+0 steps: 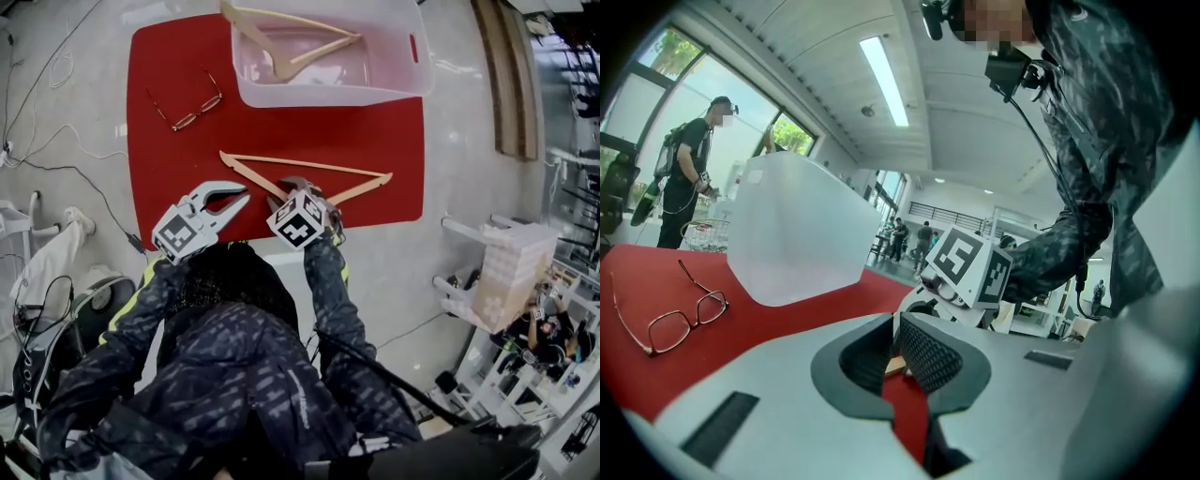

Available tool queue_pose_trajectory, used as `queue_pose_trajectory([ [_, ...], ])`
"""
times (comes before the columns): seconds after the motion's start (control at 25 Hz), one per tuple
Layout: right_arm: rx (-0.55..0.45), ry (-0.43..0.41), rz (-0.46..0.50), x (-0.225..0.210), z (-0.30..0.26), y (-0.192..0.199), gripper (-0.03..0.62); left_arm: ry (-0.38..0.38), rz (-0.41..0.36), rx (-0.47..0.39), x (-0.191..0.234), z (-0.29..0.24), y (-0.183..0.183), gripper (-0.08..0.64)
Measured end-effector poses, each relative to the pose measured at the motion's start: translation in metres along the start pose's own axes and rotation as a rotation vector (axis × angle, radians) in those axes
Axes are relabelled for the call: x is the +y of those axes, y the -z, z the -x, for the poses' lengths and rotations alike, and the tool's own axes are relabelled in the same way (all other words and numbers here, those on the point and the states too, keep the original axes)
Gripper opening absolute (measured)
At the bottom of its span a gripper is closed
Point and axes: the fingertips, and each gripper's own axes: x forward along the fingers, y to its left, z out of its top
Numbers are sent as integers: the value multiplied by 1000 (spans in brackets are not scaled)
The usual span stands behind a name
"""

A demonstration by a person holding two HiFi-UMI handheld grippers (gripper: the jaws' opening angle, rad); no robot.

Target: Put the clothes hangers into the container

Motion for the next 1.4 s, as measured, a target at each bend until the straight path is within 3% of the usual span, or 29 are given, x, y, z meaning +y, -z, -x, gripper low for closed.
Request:
queue_pose_trajectory([
  [0.36, 30, -1, 16, -1, -2, -2, 155, -10, 21, -4, 6, 1, -3, 14],
  [0.68, 30, 22, 10, 1, 0, 0, 88, -15, 32, -1, 6, 1, -7, 14],
  [1.4, -40, 136, 46, -1, 12, -11, 83, -42, 13, -21, 12, 13, -17, 14],
])
